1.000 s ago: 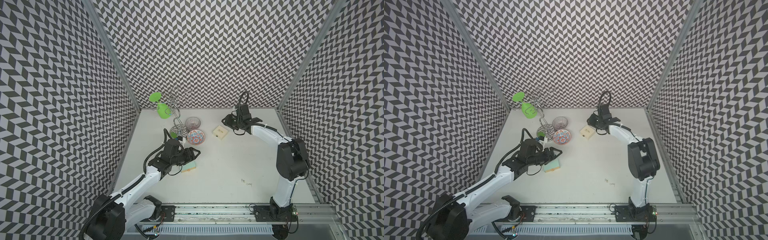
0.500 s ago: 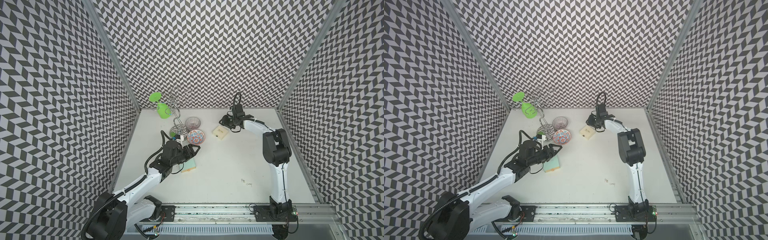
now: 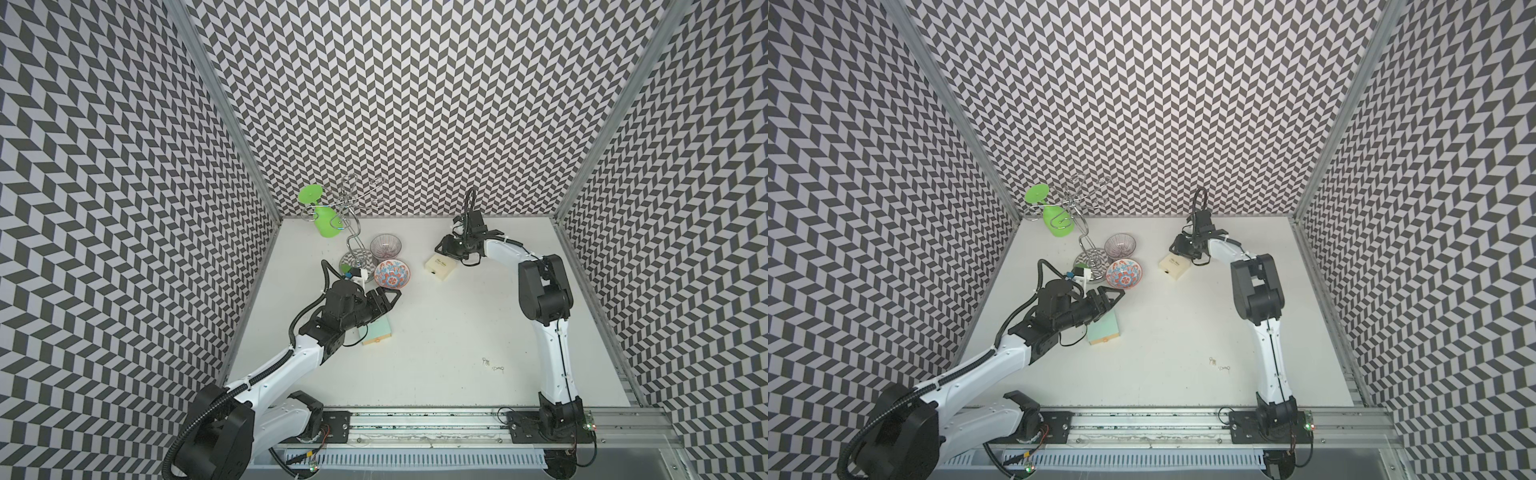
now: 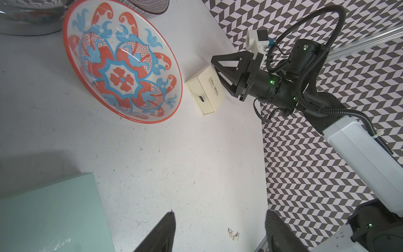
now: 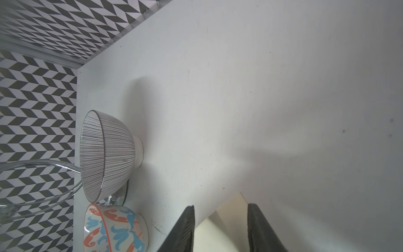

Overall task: Take out the earrings from the drawer-style jewelry box
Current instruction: Move the jewelry box to the center of the board.

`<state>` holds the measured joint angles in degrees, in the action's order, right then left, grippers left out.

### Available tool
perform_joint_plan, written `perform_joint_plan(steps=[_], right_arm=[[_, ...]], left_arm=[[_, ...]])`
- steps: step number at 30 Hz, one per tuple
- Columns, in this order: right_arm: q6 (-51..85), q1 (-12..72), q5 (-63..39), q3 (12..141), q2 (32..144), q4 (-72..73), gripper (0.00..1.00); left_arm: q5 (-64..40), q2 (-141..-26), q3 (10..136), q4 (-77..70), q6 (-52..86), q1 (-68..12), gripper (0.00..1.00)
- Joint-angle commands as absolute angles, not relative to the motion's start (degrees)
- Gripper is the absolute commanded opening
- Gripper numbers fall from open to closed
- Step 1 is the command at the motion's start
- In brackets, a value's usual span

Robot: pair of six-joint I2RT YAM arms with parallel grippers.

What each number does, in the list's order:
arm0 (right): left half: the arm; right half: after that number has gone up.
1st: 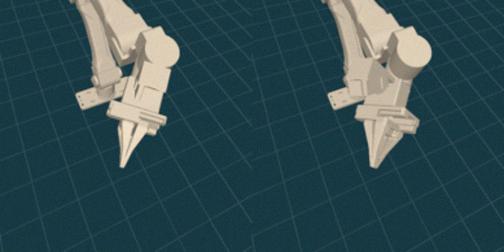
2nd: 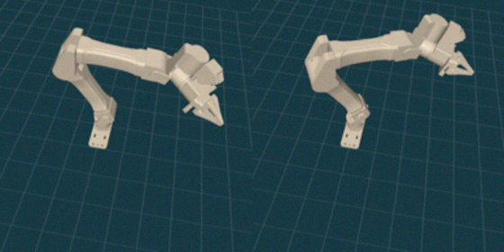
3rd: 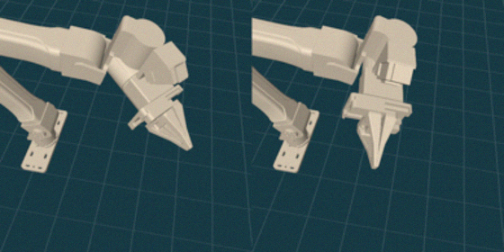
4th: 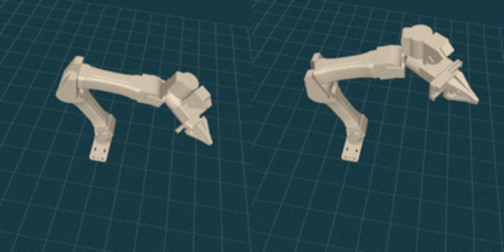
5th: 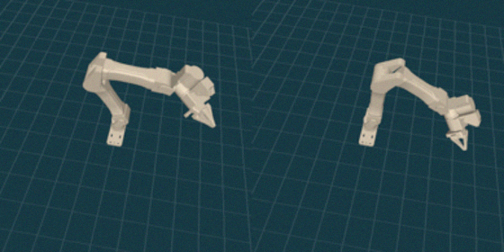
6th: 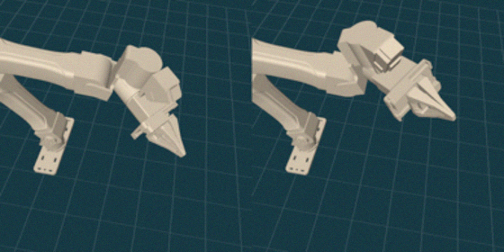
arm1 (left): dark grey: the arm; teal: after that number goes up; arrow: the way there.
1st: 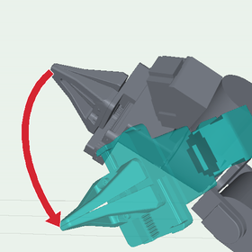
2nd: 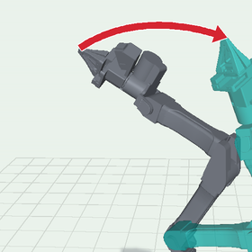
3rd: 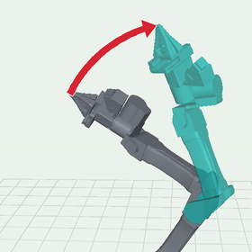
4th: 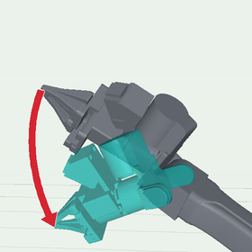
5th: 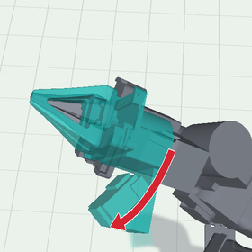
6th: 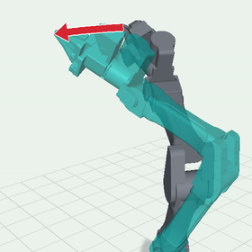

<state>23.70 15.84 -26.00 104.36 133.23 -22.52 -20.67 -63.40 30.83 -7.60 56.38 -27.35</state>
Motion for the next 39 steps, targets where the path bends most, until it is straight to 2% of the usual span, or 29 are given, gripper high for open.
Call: perform_joint_plan(steps=[1, 18, 39], right_arm=[[21.78, 15.93, -28.58, 104.33, 133.86, -22.12, 0.40], [16.46, 19.79, -28.07, 95.89, 129.69, -24.43, 0.34], [9.97, 31.29, -30.19, 76.21, 118.13, -21.62, 0.31]], left_arm=[[-20.37, -63.64, 32.63, -7.21, 55.49, -27.65, 0.67], [-20.70, -63.65, 32.65, -7.12, 55.15, -27.60, 0.67], [-21.30, -64.99, 32.44, -5.53, 54.28, -27.60, 0.64]])
